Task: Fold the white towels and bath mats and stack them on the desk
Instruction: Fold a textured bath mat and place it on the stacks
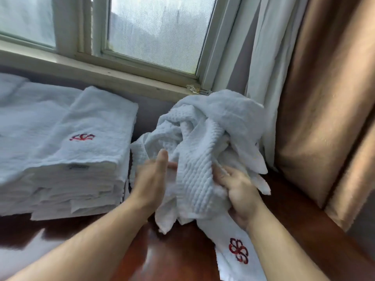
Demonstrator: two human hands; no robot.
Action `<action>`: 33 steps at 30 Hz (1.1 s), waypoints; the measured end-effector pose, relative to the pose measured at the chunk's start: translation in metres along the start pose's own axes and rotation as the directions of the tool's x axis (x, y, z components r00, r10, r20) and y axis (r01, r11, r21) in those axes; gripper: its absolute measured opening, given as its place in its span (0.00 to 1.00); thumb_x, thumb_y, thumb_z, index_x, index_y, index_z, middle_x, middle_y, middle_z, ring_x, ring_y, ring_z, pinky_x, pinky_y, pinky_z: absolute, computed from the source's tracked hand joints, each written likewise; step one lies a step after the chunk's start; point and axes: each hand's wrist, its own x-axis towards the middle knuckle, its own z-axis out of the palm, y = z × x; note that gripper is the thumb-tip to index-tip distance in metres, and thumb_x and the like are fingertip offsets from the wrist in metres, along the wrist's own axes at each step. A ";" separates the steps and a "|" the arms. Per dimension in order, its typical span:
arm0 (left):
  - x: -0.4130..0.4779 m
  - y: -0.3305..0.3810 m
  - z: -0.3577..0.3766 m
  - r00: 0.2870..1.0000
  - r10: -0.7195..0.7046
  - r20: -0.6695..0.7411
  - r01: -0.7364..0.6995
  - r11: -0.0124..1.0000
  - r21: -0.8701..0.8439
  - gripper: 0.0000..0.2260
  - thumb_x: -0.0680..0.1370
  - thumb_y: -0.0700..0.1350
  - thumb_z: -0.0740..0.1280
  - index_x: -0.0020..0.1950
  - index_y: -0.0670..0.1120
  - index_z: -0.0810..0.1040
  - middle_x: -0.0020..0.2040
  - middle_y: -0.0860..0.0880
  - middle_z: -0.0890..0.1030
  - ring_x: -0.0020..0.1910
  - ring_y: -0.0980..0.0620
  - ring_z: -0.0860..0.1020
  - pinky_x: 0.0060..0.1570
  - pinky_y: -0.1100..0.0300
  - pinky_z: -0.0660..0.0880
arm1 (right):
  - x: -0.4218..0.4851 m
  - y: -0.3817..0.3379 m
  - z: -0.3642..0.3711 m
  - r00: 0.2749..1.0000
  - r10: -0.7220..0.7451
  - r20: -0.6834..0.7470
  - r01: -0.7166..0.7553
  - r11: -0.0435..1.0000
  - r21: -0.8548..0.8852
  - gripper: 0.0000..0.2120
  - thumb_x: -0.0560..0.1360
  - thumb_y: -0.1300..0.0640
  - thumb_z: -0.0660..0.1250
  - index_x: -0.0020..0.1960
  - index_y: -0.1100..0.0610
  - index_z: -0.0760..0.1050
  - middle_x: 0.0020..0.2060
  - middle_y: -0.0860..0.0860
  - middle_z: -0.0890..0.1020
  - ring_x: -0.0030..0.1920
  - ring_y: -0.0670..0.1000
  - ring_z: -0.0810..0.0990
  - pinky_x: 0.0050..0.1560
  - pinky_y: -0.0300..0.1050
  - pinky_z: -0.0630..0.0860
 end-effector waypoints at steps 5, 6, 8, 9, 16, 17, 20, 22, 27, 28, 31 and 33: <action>0.005 0.048 0.011 0.999 -0.022 0.040 0.012 0.974 0.228 0.37 0.63 0.80 0.55 0.50 0.51 0.80 0.55 0.45 0.81 0.59 0.44 0.78 0.62 0.41 0.73 | -0.037 0.005 -0.002 0.985 -0.061 0.160 0.095 0.973 -0.211 0.19 0.74 0.42 0.71 0.52 0.58 0.83 0.47 0.61 0.85 0.48 0.56 0.84 0.48 0.46 0.80; 0.003 0.053 0.015 0.997 -0.058 0.057 0.035 0.941 0.338 0.39 0.62 0.80 0.56 0.53 0.51 0.80 0.57 0.45 0.80 0.61 0.42 0.77 0.63 0.41 0.73 | -0.039 0.001 -0.001 0.980 -0.078 0.186 0.129 0.950 -0.285 0.16 0.76 0.43 0.70 0.52 0.56 0.83 0.47 0.59 0.86 0.48 0.57 0.84 0.48 0.49 0.81; 0.004 0.057 0.022 0.991 -0.130 0.011 0.113 0.894 0.433 0.29 0.64 0.75 0.64 0.52 0.55 0.83 0.56 0.49 0.80 0.62 0.45 0.75 0.62 0.45 0.75 | -0.038 -0.007 -0.003 0.970 -0.087 0.227 0.177 0.893 -0.414 0.14 0.77 0.43 0.69 0.51 0.52 0.83 0.46 0.56 0.85 0.48 0.57 0.84 0.50 0.53 0.80; 0.005 0.059 0.025 0.990 -0.141 -0.023 0.137 0.896 0.422 0.22 0.65 0.70 0.67 0.48 0.56 0.83 0.54 0.50 0.81 0.60 0.45 0.76 0.60 0.47 0.76 | -0.038 -0.012 -0.007 0.967 -0.115 0.230 0.213 0.857 -0.470 0.13 0.76 0.41 0.69 0.49 0.49 0.83 0.43 0.51 0.85 0.46 0.52 0.84 0.48 0.50 0.79; 0.019 0.073 0.026 0.971 0.226 -0.074 -0.125 0.749 0.651 0.14 0.76 0.57 0.70 0.35 0.51 0.75 0.54 0.48 0.74 0.51 0.50 0.74 0.49 0.55 0.71 | 0.030 -0.038 -0.051 0.938 -0.307 -0.158 0.200 0.856 -0.477 0.25 0.75 0.33 0.57 0.50 0.50 0.84 0.47 0.45 0.85 0.51 0.45 0.81 0.56 0.47 0.75; 0.019 0.073 0.026 0.964 0.259 -0.052 -0.181 0.791 0.584 0.13 0.77 0.55 0.70 0.39 0.48 0.79 0.52 0.51 0.74 0.47 0.54 0.75 0.45 0.58 0.70 | 0.045 -0.046 -0.053 0.928 -0.329 -0.174 0.210 0.848 -0.487 0.22 0.78 0.37 0.57 0.51 0.51 0.83 0.49 0.45 0.85 0.53 0.47 0.81 0.58 0.45 0.74; 0.017 0.079 0.022 0.940 0.339 -0.032 -0.305 0.880 0.363 0.12 0.76 0.56 0.71 0.47 0.48 0.83 0.52 0.57 0.77 0.49 0.60 0.77 0.50 0.58 0.72 | 0.082 -0.072 -0.061 0.890 -0.406 -0.206 0.285 0.850 -0.443 0.14 0.84 0.48 0.57 0.48 0.47 0.81 0.47 0.36 0.83 0.53 0.39 0.79 0.54 0.31 0.71; 0.013 0.084 0.016 0.929 0.370 -0.010 -0.361 0.913 0.190 0.11 0.74 0.56 0.70 0.48 0.50 0.84 0.53 0.56 0.80 0.53 0.57 0.80 0.55 0.54 0.76 | 0.100 -0.076 -0.065 0.921 -0.344 -0.184 0.200 0.822 -0.534 0.15 0.85 0.44 0.54 0.61 0.45 0.77 0.58 0.40 0.79 0.61 0.42 0.75 0.62 0.33 0.68; 0.005 0.081 -0.007 0.966 0.231 0.120 -0.252 0.942 0.220 0.11 0.71 0.59 0.72 0.48 0.54 0.86 0.54 0.60 0.81 0.54 0.56 0.81 0.56 0.47 0.79 | 0.096 -0.064 -0.057 0.714 -0.559 -0.421 0.064 0.651 -0.756 0.23 0.82 0.42 0.55 0.64 0.58 0.76 0.60 0.55 0.81 0.61 0.51 0.77 0.61 0.45 0.71; 0.005 0.079 -0.011 0.978 0.149 0.143 -0.181 0.953 0.243 0.12 0.72 0.58 0.74 0.49 0.53 0.86 0.54 0.58 0.83 0.53 0.54 0.83 0.56 0.45 0.80 | 0.087 -0.059 -0.053 0.602 -0.661 -0.448 0.154 0.646 -0.747 0.19 0.80 0.44 0.56 0.50 0.57 0.78 0.46 0.51 0.83 0.49 0.46 0.78 0.50 0.39 0.71; 0.008 0.073 -0.010 0.980 -0.021 0.198 -0.043 0.948 0.315 0.09 0.75 0.50 0.76 0.52 0.48 0.84 0.49 0.48 0.86 0.49 0.48 0.85 0.53 0.44 0.81 | 0.061 -0.046 -0.038 0.730 -0.586 -0.353 0.298 0.737 -0.606 0.22 0.78 0.44 0.57 0.30 0.54 0.71 0.24 0.45 0.74 0.27 0.42 0.71 0.33 0.38 0.65; 0.007 0.065 -0.003 0.970 -0.003 0.241 -0.083 0.936 0.343 0.11 0.76 0.46 0.75 0.57 0.46 0.82 0.50 0.47 0.85 0.51 0.48 0.84 0.54 0.45 0.81 | 0.058 -0.042 -0.026 0.868 -0.450 -0.210 0.270 0.781 -0.563 0.25 0.81 0.41 0.57 0.31 0.53 0.76 0.27 0.45 0.79 0.30 0.41 0.75 0.37 0.41 0.70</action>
